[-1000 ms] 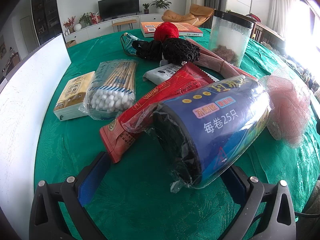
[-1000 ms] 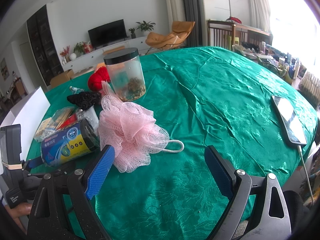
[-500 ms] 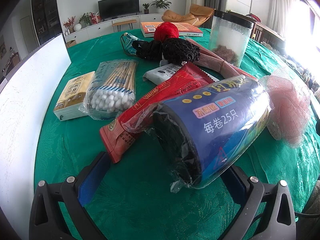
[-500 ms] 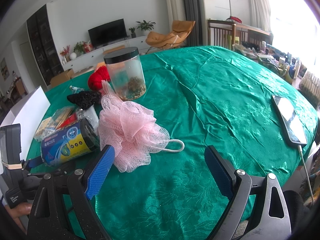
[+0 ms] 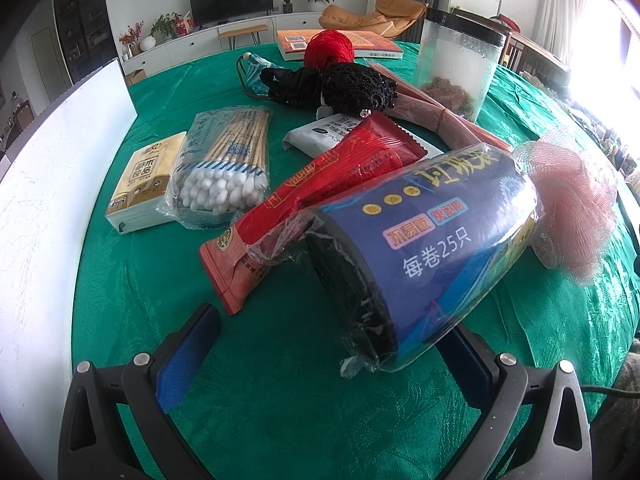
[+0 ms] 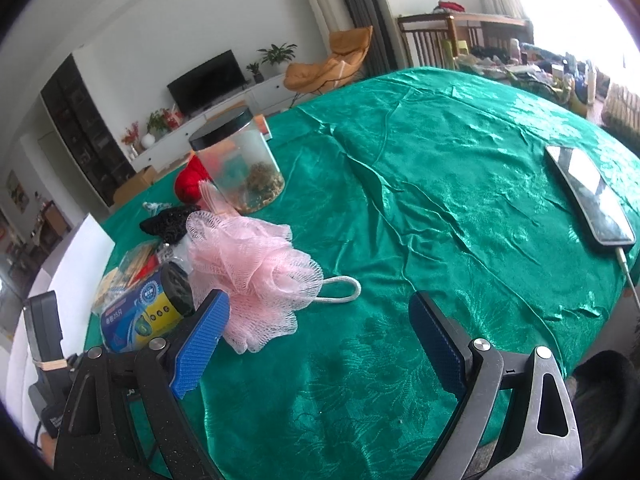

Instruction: Organize soft objects

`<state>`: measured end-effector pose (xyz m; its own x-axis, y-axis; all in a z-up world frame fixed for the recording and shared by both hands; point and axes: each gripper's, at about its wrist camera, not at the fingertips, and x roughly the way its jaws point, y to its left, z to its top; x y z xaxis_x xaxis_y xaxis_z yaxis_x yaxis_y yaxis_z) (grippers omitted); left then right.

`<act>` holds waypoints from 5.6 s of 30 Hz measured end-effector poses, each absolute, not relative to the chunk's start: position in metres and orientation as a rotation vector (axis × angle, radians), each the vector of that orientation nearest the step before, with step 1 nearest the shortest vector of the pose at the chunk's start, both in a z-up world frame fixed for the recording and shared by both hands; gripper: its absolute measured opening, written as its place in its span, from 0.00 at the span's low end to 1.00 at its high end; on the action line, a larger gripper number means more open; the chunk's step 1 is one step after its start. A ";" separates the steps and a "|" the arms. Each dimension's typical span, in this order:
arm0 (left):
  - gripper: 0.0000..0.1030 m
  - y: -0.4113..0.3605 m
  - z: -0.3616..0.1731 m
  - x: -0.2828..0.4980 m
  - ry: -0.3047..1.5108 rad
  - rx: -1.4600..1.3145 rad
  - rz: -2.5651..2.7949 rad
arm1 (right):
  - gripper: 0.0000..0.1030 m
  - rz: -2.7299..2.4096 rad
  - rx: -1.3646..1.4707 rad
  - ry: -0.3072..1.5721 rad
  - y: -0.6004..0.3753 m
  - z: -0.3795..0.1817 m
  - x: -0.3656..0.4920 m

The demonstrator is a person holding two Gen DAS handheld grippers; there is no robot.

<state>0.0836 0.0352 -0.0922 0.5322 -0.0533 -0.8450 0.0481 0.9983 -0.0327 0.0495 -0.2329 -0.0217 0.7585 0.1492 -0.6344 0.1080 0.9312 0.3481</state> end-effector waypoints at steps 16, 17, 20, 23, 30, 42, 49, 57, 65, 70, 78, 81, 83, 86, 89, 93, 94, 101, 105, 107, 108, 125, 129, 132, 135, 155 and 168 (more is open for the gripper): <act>1.00 0.051 -0.028 0.037 0.938 -0.059 -0.197 | 0.89 0.060 0.025 0.836 -0.176 -0.031 0.126; 1.00 0.044 -0.025 0.038 0.934 -0.020 -0.209 | 0.89 0.014 0.084 0.809 -0.194 -0.026 0.130; 1.00 0.021 -0.022 0.049 0.917 0.116 -0.238 | 0.90 0.037 0.221 0.743 -0.229 -0.014 0.117; 1.00 -0.004 -0.026 0.064 0.899 0.263 -0.270 | 0.90 0.044 0.397 0.716 -0.260 -0.017 0.090; 1.00 -0.031 -0.053 0.103 1.000 0.376 -0.351 | 0.90 0.006 0.638 0.669 -0.293 -0.015 0.060; 0.64 -0.019 -0.046 0.111 1.047 0.100 -0.340 | 0.90 0.124 0.275 0.859 -0.298 0.010 0.146; 0.63 0.017 -0.020 0.094 0.972 -0.194 -0.379 | 0.19 0.118 0.067 1.049 -0.280 -0.007 0.229; 0.63 0.081 0.031 0.065 0.815 -0.411 -0.356 | 0.19 0.139 0.229 0.784 -0.278 0.083 0.234; 0.63 0.206 0.081 0.004 0.716 -0.382 -0.094 | 0.19 0.463 0.200 0.679 -0.154 0.161 0.185; 0.63 0.295 0.076 -0.051 0.744 -0.361 0.161 | 0.20 0.795 0.236 0.718 -0.027 0.177 0.133; 0.97 0.373 0.033 -0.106 0.758 -0.424 0.528 | 0.79 1.152 0.196 1.007 0.151 0.122 0.084; 0.98 0.368 0.034 -0.105 0.724 -0.418 0.542 | 0.78 1.104 0.146 1.025 0.148 0.098 0.079; 0.98 0.351 0.040 -0.096 0.697 -0.406 0.492 | 0.78 1.012 0.126 0.991 0.122 0.085 0.090; 0.98 0.308 0.050 -0.074 0.662 -0.394 0.344 | 0.78 0.813 0.066 0.900 0.070 0.067 0.098; 0.98 0.242 0.054 -0.046 0.668 -0.367 0.153 | 0.78 0.591 0.027 0.864 0.004 0.037 0.110; 0.99 0.150 0.028 -0.009 0.773 -0.364 -0.092 | 0.78 0.324 0.050 0.911 -0.085 0.001 0.118; 0.99 0.129 0.016 0.001 0.813 -0.366 -0.132 | 0.78 0.265 0.051 0.910 -0.102 -0.006 0.122; 0.99 0.057 -0.069 0.045 0.950 -0.244 -0.070 | 0.78 0.064 0.078 0.879 -0.173 -0.030 0.112; 0.99 0.052 -0.088 0.058 0.945 -0.073 0.008 | 0.78 0.038 0.048 0.860 -0.172 -0.029 0.118; 0.99 0.056 -0.093 0.060 0.948 -0.023 0.014 | 0.78 0.037 0.029 0.868 -0.169 -0.031 0.113; 0.99 0.056 -0.095 0.062 0.948 -0.004 0.018 | 0.78 0.038 0.023 0.881 -0.169 -0.034 0.116; 1.00 0.061 -0.094 0.074 0.971 0.014 -0.017 | 0.86 0.028 -0.003 0.914 -0.161 -0.049 0.112; 1.00 0.069 -0.095 0.083 0.980 -0.001 -0.023 | 0.86 0.028 -0.003 0.914 -0.161 -0.049 0.112; 1.00 0.072 -0.097 0.083 0.949 -0.008 -0.010 | 0.86 0.027 -0.004 0.914 -0.161 -0.049 0.112; 1.00 0.072 -0.097 0.083 0.943 -0.009 -0.008 | 0.86 0.028 -0.003 0.915 -0.161 -0.049 0.112; 1.00 0.072 -0.097 0.082 0.937 -0.010 -0.008 | 0.87 0.028 -0.004 0.915 -0.161 -0.049 0.113; 1.00 0.072 -0.097 0.082 0.937 -0.011 -0.008 | 0.87 0.028 -0.005 0.915 -0.161 -0.050 0.113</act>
<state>0.0819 0.0721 -0.0973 0.5926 -0.0112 -0.8054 0.0020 0.9999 -0.0124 0.1130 -0.1608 -0.0495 0.6094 0.0223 -0.7925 -0.0263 0.9996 0.0079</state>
